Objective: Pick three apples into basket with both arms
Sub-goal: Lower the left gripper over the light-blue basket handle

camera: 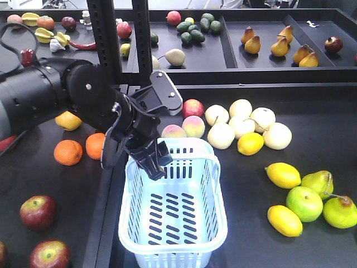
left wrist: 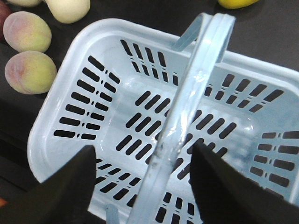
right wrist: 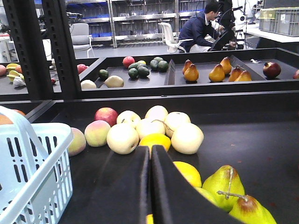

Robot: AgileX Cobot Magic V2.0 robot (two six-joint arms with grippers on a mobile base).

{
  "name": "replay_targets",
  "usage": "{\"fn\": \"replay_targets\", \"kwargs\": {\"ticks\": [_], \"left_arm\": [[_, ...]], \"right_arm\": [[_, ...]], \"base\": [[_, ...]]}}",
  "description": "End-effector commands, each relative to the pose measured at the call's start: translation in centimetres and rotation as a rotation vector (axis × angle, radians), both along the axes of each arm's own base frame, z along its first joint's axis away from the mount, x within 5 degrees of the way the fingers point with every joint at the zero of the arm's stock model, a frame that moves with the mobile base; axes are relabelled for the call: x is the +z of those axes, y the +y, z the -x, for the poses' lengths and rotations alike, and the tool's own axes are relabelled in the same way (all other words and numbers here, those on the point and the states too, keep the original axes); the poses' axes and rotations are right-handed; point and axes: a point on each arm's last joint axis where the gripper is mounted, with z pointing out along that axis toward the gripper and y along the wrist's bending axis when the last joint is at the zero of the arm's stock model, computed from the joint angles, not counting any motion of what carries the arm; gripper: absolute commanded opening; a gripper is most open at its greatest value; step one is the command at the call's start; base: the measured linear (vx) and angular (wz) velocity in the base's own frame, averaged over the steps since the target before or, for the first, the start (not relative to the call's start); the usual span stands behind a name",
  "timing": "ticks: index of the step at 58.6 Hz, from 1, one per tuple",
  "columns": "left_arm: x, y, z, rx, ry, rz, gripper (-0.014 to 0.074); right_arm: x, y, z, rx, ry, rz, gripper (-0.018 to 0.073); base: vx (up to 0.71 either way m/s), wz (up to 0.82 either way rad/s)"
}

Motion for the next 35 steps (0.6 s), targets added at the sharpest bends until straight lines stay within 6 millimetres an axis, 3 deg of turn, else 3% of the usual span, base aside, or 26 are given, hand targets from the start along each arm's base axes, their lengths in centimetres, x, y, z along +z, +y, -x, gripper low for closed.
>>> {"fn": "replay_targets", "kwargs": {"ticks": [1,26,35], "left_arm": [[2.4,-0.3,-0.1,0.009,-0.088,0.073,0.0419],[0.4,-0.8,-1.0,0.012,-0.056,0.050,0.0416],[0.3,-0.9,-1.1,0.013,-0.055,0.049,0.0368]], "right_arm": [[0.3,0.0,0.0,0.001,-0.072,0.011,-0.0009],[0.3,0.0,0.0,0.001,-0.072,0.011,-0.0009],[0.3,0.0,0.0,0.001,-0.072,0.011,-0.0009]], "base": [[0.00,0.00],[0.00,0.00],[0.00,0.00]]}}
